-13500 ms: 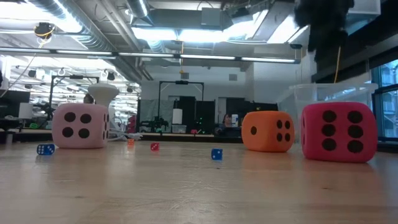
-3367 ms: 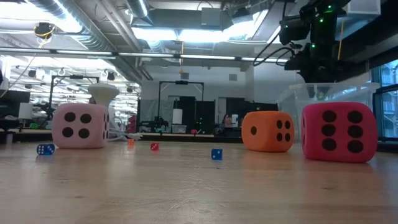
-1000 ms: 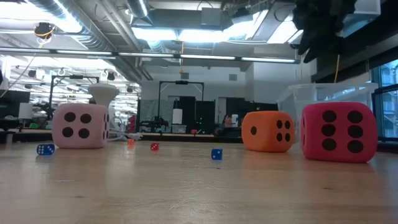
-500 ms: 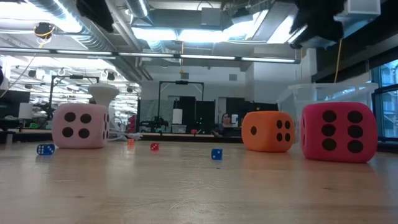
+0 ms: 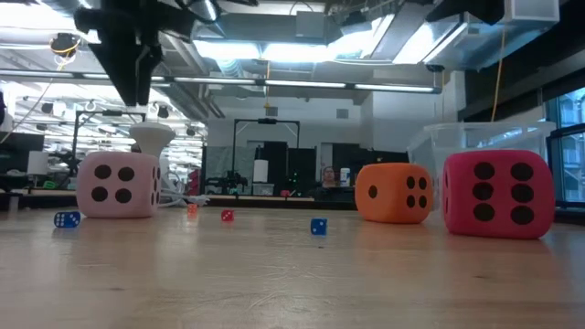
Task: Pick & Place Dice
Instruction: Put the large pink die into the container
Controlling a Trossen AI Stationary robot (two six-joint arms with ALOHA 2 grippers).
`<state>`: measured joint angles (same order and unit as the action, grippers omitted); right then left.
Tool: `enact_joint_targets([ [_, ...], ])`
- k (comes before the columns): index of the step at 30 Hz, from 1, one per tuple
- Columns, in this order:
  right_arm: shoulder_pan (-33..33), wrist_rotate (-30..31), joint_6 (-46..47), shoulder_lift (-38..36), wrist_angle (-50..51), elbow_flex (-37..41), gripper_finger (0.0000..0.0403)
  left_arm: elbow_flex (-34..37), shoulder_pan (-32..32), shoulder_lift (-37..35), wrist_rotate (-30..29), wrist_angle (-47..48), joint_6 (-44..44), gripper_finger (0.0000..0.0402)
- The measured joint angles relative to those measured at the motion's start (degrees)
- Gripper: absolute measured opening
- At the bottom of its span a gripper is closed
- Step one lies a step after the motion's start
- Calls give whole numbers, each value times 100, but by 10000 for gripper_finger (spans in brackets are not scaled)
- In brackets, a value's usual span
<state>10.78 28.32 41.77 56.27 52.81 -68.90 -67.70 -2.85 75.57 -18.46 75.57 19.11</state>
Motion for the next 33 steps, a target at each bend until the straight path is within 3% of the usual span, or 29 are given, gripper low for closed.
enact_joint_targets([
  [7, 33, 82, 260, 33, 366, -5, 165, 0, -306, 525, -80, -108, -10, 277],
  [13, 33, 82, 303, 60, 500, -2, 165, 2, -587, 787, -894, -448, 509, 276],
  [17, 33, 82, 409, 59, 536, -2, 165, 4, -779, 910, -1078, -444, 822, 277],
  [28, 37, 60, 559, 57, 534, -2, 165, 1254, -1257, 515, -1010, -984, 1348, 275],
  [33, 37, 58, 706, 57, 533, -2, 165, 1327, -1429, 213, -1134, -1318, 1432, 275],
])
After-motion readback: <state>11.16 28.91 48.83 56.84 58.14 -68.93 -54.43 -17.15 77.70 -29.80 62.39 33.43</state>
